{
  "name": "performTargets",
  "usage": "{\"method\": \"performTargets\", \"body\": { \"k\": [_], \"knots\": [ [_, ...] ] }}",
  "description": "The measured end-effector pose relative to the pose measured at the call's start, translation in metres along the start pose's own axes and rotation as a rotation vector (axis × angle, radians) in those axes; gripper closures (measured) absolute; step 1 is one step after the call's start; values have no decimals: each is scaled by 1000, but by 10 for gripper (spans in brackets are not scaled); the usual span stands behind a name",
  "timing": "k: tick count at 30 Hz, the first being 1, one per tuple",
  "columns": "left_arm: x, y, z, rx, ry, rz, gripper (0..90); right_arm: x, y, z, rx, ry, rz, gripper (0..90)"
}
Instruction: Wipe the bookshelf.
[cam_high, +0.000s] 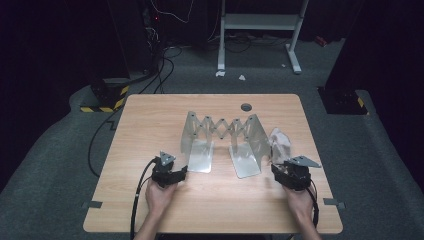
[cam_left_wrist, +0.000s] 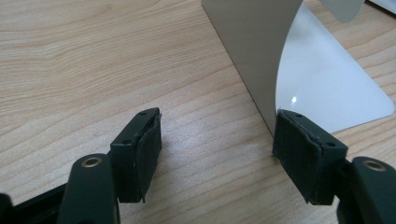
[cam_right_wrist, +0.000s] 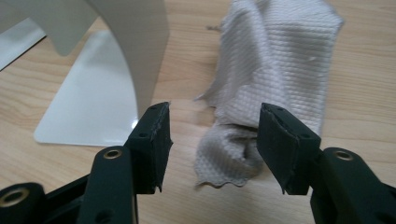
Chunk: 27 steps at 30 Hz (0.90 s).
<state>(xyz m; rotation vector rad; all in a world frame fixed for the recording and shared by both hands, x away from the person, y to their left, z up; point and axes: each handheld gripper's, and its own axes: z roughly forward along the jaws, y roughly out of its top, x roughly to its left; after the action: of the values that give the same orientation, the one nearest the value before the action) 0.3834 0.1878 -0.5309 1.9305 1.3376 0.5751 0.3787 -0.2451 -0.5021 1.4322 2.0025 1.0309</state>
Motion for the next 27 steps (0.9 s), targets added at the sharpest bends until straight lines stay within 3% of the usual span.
{"method": "performTargets", "body": {
  "k": [4, 5, 8, 13, 14, 17, 27],
  "knots": [
    [-1, 0, 0, 2, 5, 2, 315, -6, 5, -3, -24, -35, 16, 414],
    [-1, 0, 0, 2, 5, 1, 314, -9, 8, -1, -27, -63, 13, 405],
    [-1, 0, 0, 2, 4, 2, 314, -14, 10, 3, -24, -71, 20, 397],
    [-1, 0, 0, 2, 5, 3, 314, -25, 17, 19, 30, -103, 33, 401],
    [-1, 0, 0, 4, 6, 6, 310, -29, 19, 23, 35, -98, 56, 396],
    [-2, 0, 0, 6, 13, 13, 311, -31, 23, 31, 41, -82, 60, 396],
    [-4, 0, 0, 10, 21, 24, 309, -29, 29, 57, 83, -56, 39, 409]
  ]
}}
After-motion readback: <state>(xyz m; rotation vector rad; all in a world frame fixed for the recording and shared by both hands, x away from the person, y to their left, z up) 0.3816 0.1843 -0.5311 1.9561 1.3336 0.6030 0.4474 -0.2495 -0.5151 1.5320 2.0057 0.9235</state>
